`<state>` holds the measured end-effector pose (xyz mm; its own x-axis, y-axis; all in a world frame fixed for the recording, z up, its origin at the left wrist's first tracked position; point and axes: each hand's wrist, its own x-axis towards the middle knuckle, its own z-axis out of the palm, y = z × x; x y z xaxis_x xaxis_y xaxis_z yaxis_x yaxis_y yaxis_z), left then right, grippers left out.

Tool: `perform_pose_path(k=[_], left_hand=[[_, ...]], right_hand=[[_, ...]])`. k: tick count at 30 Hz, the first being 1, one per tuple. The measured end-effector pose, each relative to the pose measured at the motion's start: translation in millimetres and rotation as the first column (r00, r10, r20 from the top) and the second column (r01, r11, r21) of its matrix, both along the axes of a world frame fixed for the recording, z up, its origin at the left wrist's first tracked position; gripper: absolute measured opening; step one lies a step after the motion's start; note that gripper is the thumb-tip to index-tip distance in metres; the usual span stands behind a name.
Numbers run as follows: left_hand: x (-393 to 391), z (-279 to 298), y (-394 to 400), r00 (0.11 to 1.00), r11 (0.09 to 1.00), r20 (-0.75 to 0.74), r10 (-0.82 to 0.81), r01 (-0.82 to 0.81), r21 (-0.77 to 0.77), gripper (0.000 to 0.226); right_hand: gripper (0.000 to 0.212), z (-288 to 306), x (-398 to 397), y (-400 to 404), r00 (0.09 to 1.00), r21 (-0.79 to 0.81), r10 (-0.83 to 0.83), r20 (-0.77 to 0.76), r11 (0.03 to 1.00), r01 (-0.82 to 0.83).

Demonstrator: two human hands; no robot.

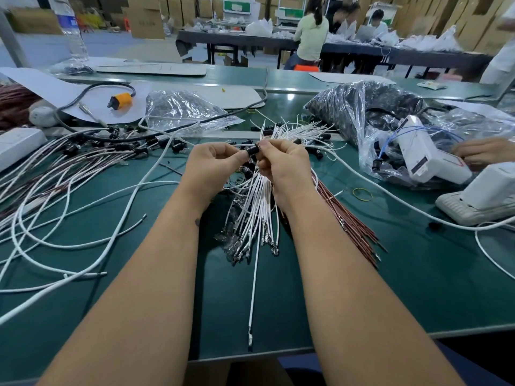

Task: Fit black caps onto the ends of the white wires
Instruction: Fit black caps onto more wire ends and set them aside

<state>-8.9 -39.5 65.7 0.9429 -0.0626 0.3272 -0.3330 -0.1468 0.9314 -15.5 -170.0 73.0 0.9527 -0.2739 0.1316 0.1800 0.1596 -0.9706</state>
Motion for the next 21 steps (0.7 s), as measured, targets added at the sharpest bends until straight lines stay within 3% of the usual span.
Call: perform_pose_path(k=[3,7,10,21], left_hand=[[-1.1,0.0,-2.2,1.0,0.998,-0.009,0.003,-0.003,-0.064,0.014],[-2.9,1.4,-0.7,0.999,0.985,-0.038,0.008,-0.015,-0.169,0.009],[-3.9,1.0,0.8,0.999,0.982,-0.048,-0.013,0.003,-0.188,0.005],[-0.2,-2.6,0.0,0.999,0.981,-0.029,-0.041,0.035,-0.189,0.004]], right_hand=[[0.017,-1.0,0.4,3.7,0.997,-0.083,-0.066,0.025,0.994,0.068],[0.011,-0.4,1.1,-2.1,0.976,-0.063,-0.21,0.048,0.975,0.213],[0.012,1.3,-1.3,-0.6,0.982,-0.02,-0.17,0.083,0.985,0.172],[0.014,1.6,-2.1,1.8,0.994,-0.094,-0.068,0.085,0.993,0.076]])
